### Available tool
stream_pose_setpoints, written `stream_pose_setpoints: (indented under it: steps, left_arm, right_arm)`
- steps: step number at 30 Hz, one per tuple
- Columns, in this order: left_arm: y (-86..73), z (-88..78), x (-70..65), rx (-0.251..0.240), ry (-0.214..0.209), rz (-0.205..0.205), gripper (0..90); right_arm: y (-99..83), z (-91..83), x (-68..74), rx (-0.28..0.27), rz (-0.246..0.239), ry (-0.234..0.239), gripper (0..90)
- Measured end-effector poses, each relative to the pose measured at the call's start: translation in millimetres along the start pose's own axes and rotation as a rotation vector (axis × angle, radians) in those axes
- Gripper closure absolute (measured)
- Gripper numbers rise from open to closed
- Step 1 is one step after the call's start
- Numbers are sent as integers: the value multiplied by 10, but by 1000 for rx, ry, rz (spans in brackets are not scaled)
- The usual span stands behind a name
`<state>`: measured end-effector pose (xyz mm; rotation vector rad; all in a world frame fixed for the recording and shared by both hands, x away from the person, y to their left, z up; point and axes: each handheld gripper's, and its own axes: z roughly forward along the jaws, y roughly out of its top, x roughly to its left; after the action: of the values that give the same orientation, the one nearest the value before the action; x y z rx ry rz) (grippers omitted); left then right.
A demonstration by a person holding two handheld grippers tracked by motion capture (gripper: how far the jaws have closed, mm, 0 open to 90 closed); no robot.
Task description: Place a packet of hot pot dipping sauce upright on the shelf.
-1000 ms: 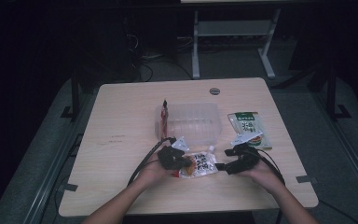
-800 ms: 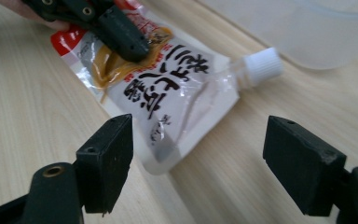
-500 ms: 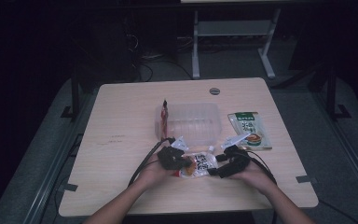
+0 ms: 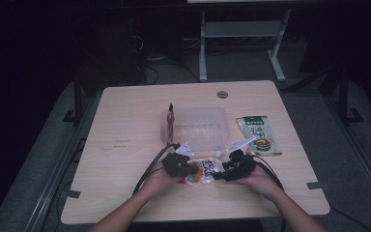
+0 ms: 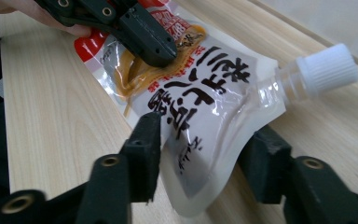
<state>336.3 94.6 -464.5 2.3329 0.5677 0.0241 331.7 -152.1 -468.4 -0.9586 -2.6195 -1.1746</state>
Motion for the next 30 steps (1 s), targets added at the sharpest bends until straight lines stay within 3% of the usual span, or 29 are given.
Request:
stream_pose_setpoints:
  steps: [9, 13, 17, 22, 30]
  left_arm:
    - [-15, -2, -25, -4, -10, 0, 899]
    - [-8, -12, -56, -1, -1, 28, 899]
    - [2, -38, -62, 6, 0, 56, 898]
    - [16, -93, -54, -3, 3, 46, 898]
    - [-2, -338, 3, -18, 33, 49, 898]
  right_arm:
    - [39, 35, 13, 2, -40, 18, 785]
    - [64, 20, 40, -12, -64, 30, 857]
    - [75, -5, 56, -23, -78, 49, 889]
    - [88, -41, 73, -38, -94, 67, 893]
    - [138, -160, 134, -66, -143, 89, 895]
